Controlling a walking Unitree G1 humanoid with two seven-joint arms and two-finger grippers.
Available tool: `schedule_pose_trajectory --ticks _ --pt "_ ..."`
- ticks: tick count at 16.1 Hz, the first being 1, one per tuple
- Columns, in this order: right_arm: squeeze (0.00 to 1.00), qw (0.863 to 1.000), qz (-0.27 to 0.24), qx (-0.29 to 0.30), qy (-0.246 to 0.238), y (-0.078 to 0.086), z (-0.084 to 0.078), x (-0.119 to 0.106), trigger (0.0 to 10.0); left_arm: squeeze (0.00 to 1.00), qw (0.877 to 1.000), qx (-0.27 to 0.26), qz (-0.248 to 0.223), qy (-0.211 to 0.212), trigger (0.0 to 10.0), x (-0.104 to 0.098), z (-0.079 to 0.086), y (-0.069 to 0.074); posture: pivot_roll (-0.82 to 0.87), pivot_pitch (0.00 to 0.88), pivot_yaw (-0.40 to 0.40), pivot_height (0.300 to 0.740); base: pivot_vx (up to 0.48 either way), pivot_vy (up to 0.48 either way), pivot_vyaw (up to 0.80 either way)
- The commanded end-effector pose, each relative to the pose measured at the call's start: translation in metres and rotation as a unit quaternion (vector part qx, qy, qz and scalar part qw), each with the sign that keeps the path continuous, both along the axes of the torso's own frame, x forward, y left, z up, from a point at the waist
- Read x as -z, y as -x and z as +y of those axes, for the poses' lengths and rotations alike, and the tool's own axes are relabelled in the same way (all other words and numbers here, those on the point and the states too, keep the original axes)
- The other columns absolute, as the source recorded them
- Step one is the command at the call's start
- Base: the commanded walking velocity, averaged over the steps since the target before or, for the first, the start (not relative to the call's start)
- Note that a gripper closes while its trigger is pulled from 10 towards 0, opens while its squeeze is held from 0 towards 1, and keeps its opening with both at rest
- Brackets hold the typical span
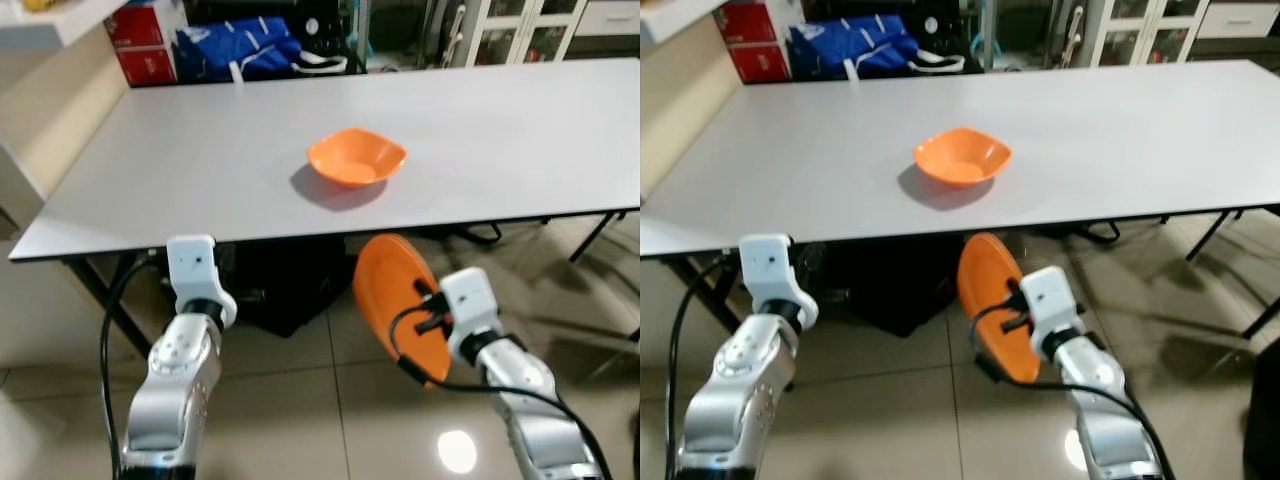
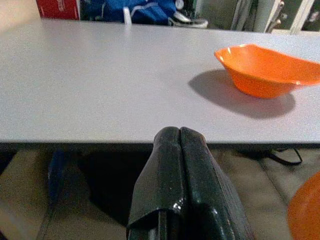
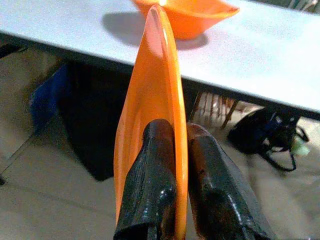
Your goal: Setting the table
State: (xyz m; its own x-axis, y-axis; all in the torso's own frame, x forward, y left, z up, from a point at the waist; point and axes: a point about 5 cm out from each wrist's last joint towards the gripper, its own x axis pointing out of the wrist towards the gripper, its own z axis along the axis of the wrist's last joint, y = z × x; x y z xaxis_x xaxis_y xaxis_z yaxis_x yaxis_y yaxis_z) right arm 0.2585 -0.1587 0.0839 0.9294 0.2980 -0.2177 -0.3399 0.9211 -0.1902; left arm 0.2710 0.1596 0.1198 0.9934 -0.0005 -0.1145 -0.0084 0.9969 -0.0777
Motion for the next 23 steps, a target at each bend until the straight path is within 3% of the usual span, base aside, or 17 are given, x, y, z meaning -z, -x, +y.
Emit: schedule_pose_trajectory --ticks 1,9,18,19,20,23 --pt "0.00 1.000 -0.022 -0.014 -0.010 -0.002 0.009 -0.008 10.0 0.00 1.000 -0.012 0.008 -0.007 10.0 0.002 0.008 0.001 -0.17 0.000 0.061 0.740 0.386 -0.281 0.00" --pt "0.00 1.000 -0.023 -0.016 -0.005 -0.002 0.009 -0.009 10.0 0.00 1.000 -0.004 0.008 -0.018 10.0 0.002 0.003 0.000 -0.18 0.000 0.064 0.740 0.286 -0.349 0.00" --pt "0.00 0.998 -0.024 -0.055 0.009 -0.002 0.015 -0.012 10.0 0.00 1.000 -0.002 0.005 -0.006 10.0 0.002 0.004 0.000 -0.17 0.000 0.066 0.740 0.000 0.000 0.00" --pt "0.00 0.992 -0.022 -0.125 0.026 -0.002 0.024 -0.019 10.0 0.00 1.000 -0.002 0.003 -0.006 10.0 0.001 0.004 -0.002 -0.17 0.000 0.066 0.740 0.000 0.000 0.00" --pt "0.00 0.986 -0.019 -0.164 0.012 -0.006 0.030 -0.029 10.0 0.00 1.000 -0.001 0.002 -0.006 10.0 0.001 0.004 -0.003 -0.18 0.000 0.069 0.740 0.000 0.000 0.00" --pt "0.00 0.967 -0.037 -0.244 -0.070 -0.023 0.041 -0.078 10.0 0.00 1.000 0.002 0.000 -0.007 10.0 -0.001 0.002 -0.005 -0.18 0.000 0.082 0.740 0.000 0.000 0.00"
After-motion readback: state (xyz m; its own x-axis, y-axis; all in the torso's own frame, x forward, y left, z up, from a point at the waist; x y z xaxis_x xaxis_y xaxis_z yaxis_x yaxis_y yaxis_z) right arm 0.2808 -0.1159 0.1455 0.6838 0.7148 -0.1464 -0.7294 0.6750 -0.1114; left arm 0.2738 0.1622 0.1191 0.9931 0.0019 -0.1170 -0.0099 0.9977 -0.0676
